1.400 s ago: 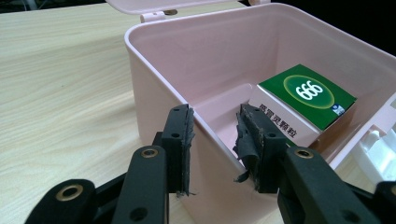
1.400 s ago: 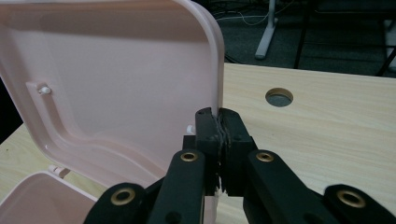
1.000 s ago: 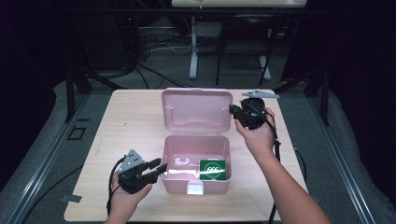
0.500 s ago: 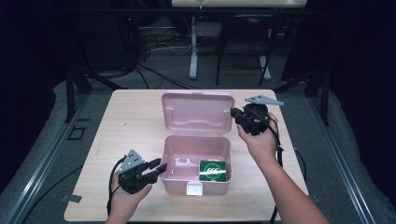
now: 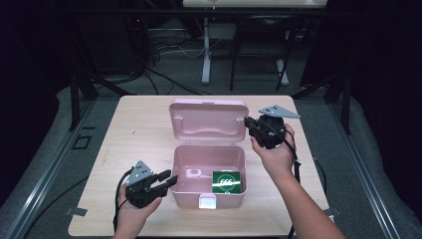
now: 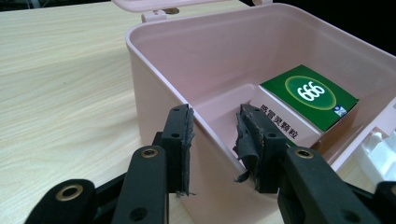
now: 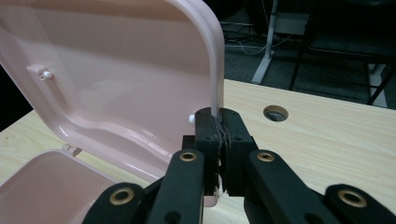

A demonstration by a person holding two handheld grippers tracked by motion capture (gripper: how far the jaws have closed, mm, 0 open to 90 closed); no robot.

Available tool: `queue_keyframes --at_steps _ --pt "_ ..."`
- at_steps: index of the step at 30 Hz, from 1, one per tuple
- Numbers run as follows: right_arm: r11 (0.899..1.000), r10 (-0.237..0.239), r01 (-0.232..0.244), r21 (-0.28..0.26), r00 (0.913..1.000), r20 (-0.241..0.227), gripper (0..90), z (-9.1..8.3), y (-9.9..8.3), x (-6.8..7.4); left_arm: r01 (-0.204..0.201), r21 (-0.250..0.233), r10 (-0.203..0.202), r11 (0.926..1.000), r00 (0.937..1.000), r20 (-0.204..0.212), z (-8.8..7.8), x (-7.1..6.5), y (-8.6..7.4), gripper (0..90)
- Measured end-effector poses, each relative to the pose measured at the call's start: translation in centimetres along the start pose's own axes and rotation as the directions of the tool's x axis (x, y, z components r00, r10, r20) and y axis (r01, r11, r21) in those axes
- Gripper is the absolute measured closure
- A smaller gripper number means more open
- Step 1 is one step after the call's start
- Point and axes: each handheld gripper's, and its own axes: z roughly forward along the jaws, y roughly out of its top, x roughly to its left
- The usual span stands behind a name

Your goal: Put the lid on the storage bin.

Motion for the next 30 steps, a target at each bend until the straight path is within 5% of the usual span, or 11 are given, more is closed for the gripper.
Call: queue_keyframes --at_steps 14,30 --pt "0.998 -0.035 0.036 -0.046 0.9992 0.019 86.9 -1.1 -1.2 0.7 0.006 0.002 -0.006 1.0 1.0 0.001 -0.1 0.0 0.0 64.7" --pt "0.996 0.038 -0.041 -0.08 0.9987 -0.034 85.1 -2.6 -2.9 0.7 0.013 0.006 -0.013 0.9999 0.9999 0.009 -0.1 0.2 0.0 64.1"
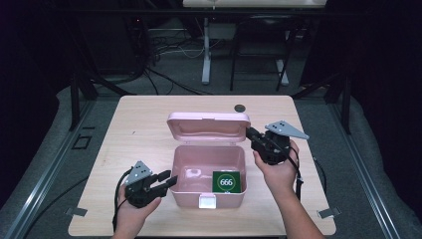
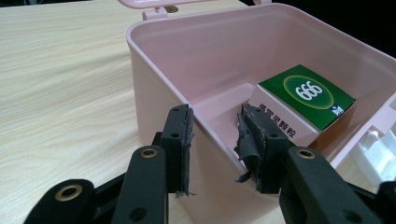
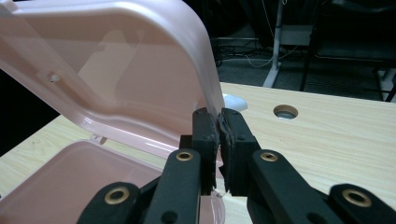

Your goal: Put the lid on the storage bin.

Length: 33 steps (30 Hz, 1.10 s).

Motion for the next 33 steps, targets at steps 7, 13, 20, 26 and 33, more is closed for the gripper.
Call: queue_keyframes --at_steps 7,13,20,26,33 --pt "0.999 0.029 -0.029 -0.017 0.9994 -0.02 85.1 -0.6 -0.9 0.0 -0.004 0.003 0.004 1.0 1.0 0.008 -0.1 0.1 0.2 64.6" --pt "0.999 0.042 -0.043 -0.021 0.9985 -0.034 86.0 -1.0 -1.3 -0.1 -0.006 -0.007 0.006 1.0 0.9999 0.009 -0.4 0.1 0.6 63.6" --pt "0.999 0.043 -0.044 -0.026 0.9981 -0.043 86.5 -1.3 -1.6 0.0 -0.018 -0.052 0.017 0.9985 0.9996 -0.021 -1.0 0.4 2.3 59.2" --pt "0.999 0.044 -0.046 -0.027 0.9977 -0.051 86.2 -1.4 -1.9 0.0 -0.038 -0.092 0.034 0.995 0.9982 -0.049 -1.7 0.5 4.0 56.1" --pt "0.999 0.051 -0.052 -0.016 0.9971 -0.057 83.7 -1.4 -2.4 0.0 -0.056 -0.113 0.05 0.992 0.9971 -0.058 -1.9 0.3 5.6 55.8"
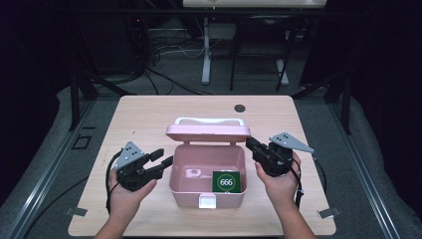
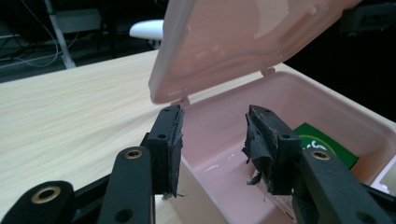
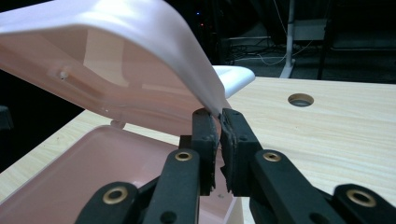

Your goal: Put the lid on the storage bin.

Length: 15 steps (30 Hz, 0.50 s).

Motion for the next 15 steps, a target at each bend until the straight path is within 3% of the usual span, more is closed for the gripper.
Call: queue_keyframes --at_steps 8,15 --pt "1.0 -0.005 0.005 0.012 1.0 -0.003 79.6 0.2 -0.5 -0.1 -0.018 -0.016 0.018 0.9997 0.9998 -0.004 -0.2 -0.5 1.2 56.3" --pt "1.0 -0.001 0.001 0.023 1.0 -0.005 78.1 0.3 -0.8 -0.1 -0.032 -0.031 0.031 0.999 0.9995 -0.009 -0.4 -0.7 2.0 63.2"
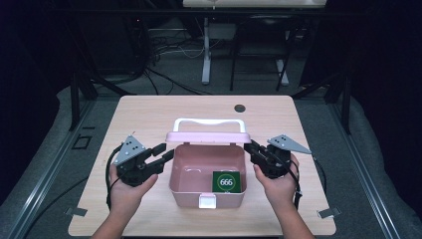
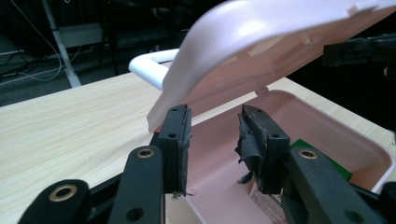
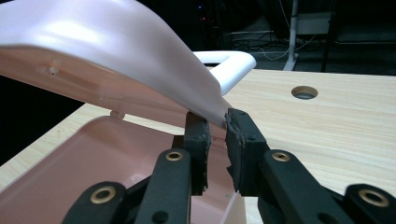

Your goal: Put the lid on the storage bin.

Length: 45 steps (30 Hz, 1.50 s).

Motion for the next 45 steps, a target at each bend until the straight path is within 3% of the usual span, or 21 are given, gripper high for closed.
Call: queue_keyframes --at_steps 7,19,31,45 --pt "1.0 0.004 -0.004 0.013 1.0 -0.002 76.9 0.2 -0.4 -0.1 -0.005 -0.01 0.005 0.9999 0.9998 -0.017 -0.2 0.1 0.7 65.3" --pt "0.999 0.001 -0.002 0.048 0.9999 0.014 76.5 0.9 -1.2 -0.7 -0.012 -0.014 0.012 0.9998 0.9999 -0.005 -0.3 0.2 1.5 69.4" --pt "0.996 0.008 -0.013 0.084 0.9982 0.059 76.2 1.8 -2.2 -1.9 -0.017 -0.017 0.017 0.9997 0.9998 0.007 -0.4 0.0 1.5 68.3" --pt "0.996 0.028 -0.034 0.078 0.9964 0.081 72.5 1.9 -2.4 -2.8 -0.02 -0.02 0.021 0.9996 0.9996 0.019 -1.1 -0.3 1.0 67.9"
